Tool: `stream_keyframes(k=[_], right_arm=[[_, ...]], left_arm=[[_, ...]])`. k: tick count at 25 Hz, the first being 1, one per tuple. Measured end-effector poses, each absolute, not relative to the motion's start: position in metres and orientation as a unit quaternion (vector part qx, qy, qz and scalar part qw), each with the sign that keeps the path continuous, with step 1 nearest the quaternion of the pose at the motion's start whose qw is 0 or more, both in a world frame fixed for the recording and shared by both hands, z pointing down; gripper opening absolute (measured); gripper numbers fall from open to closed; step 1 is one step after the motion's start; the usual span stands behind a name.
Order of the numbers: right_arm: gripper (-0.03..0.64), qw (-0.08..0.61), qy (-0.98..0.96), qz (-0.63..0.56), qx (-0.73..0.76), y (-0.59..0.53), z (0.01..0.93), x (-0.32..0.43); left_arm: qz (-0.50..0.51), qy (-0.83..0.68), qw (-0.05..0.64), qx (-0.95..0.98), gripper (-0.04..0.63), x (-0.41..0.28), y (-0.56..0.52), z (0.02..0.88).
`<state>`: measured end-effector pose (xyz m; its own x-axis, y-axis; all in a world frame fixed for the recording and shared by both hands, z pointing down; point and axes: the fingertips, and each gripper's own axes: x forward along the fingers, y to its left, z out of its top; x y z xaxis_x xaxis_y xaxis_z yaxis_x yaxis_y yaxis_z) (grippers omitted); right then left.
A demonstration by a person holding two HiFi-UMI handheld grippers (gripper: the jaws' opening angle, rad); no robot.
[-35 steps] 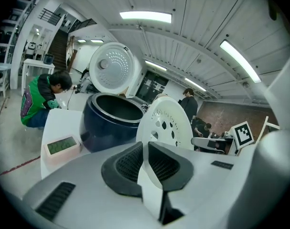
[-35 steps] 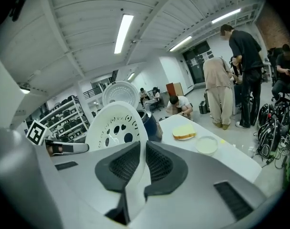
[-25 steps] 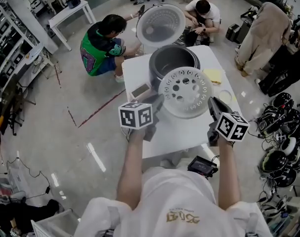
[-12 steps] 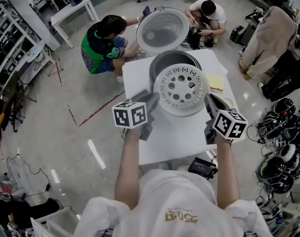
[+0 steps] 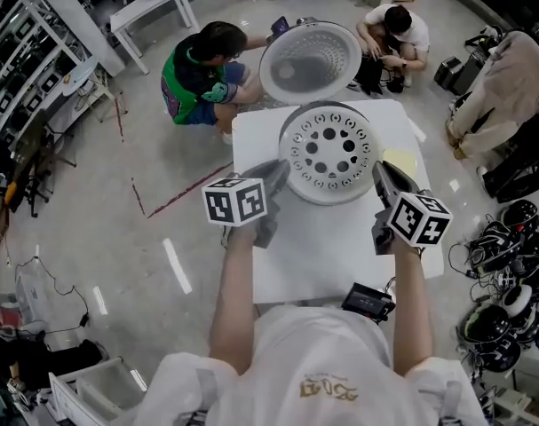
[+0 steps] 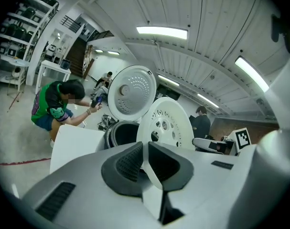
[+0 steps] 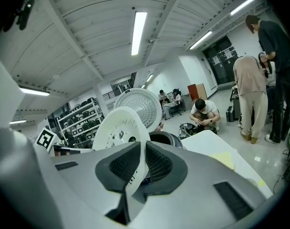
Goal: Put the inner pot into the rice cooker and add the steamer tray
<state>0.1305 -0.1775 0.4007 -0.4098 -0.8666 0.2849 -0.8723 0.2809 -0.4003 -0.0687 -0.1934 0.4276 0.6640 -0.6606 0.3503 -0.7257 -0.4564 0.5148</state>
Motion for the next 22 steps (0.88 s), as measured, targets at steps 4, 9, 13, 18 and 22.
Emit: stream_keyframes(k=[4,9,13,18,22], right_arm=[[0.046,0.005,-0.808,0.251,0.533,-0.195,0.402,0.130],[0.046,0.013,-0.813,0.246,0.528,-0.225,0.400,0.118],[0.046,0.015,-0.814,0.251,0.524,-0.242,0.404,0.113],[0.046,0.021,-0.811,0.263,0.522,-0.256,0.418,0.118],[0.046,0.026,-0.806,0.275,0.523,-0.261,0.430,0.120]], left_arm=[[0.050,-0.419,0.326,0.846,0.055,-0.069,-0.205,0.431],[0.054,-0.436,0.331,0.835,0.055,-0.082,-0.230,0.433],[0.053,-0.440,0.335,0.832,0.055,-0.087,-0.245,0.434],[0.060,-0.437,0.340,0.831,0.055,-0.082,-0.257,0.444],[0.068,-0.435,0.347,0.828,0.055,-0.080,-0.262,0.454]])
